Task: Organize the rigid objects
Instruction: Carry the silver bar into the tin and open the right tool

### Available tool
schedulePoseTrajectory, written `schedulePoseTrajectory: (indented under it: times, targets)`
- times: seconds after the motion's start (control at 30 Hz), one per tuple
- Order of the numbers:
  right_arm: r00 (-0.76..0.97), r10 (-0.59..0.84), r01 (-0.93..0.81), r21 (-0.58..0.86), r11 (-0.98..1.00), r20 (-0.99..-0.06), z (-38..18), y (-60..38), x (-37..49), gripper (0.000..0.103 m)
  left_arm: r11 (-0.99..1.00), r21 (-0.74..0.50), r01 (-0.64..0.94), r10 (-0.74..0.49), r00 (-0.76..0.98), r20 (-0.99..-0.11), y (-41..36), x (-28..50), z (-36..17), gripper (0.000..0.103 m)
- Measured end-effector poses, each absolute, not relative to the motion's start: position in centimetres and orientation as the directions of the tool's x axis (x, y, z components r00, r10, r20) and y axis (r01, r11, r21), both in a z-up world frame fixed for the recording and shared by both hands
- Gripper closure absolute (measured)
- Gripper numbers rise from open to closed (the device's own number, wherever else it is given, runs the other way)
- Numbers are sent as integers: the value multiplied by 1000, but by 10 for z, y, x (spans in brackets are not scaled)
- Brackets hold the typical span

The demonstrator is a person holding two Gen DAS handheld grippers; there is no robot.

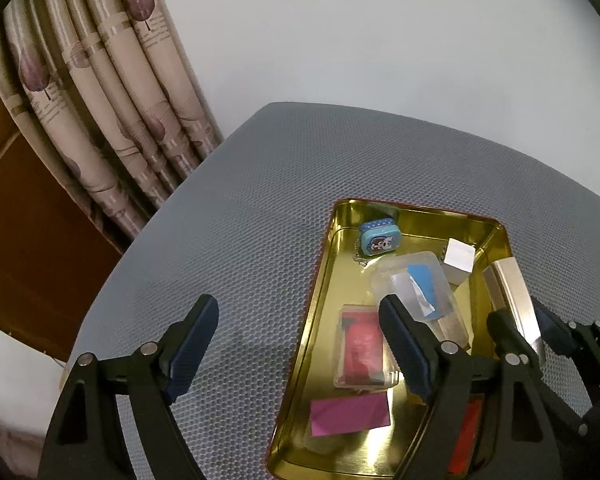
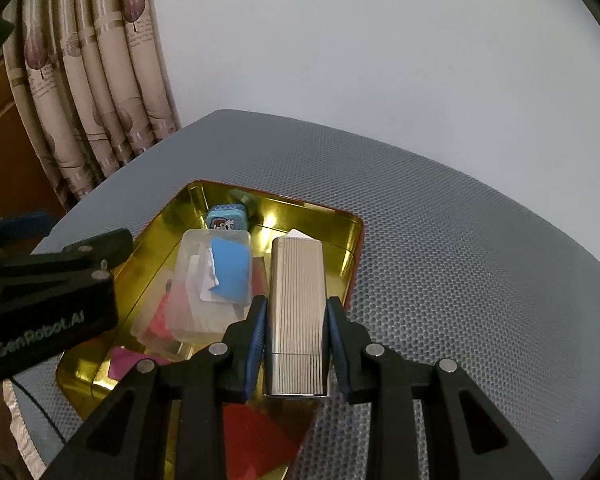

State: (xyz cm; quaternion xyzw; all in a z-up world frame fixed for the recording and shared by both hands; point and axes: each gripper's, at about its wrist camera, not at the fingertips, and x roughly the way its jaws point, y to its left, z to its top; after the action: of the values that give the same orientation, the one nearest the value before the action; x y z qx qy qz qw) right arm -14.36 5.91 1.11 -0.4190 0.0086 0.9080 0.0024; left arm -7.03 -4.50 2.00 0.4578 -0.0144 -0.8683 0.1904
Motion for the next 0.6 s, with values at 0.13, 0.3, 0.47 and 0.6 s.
schedulePoseTrajectory:
  times: [0.13, 0.3, 0.47, 0.6]
  targets:
    - [-643, 12, -22, 3, -1000, -766, 9, 56, -150, 73, -927, 196, 320, -342, -504, -793, -48, -72, 19, 23]
    - [-633, 31, -36, -11, -999, -774, 1, 51, -161, 73, -924, 193, 329, -343, -492, -800, -52, -72, 17, 23]
    - [-624, 37, -44, -11, -999, -780, -6, 48, -170, 73, -923, 190, 333, -341, -485, -805, -54, -73, 16, 23]
    - [-613, 37, -43, -14, -999, -790, -11, 46, -174, 73, -924, 184, 335, -336, -480, -810, -57, -73, 14, 23]
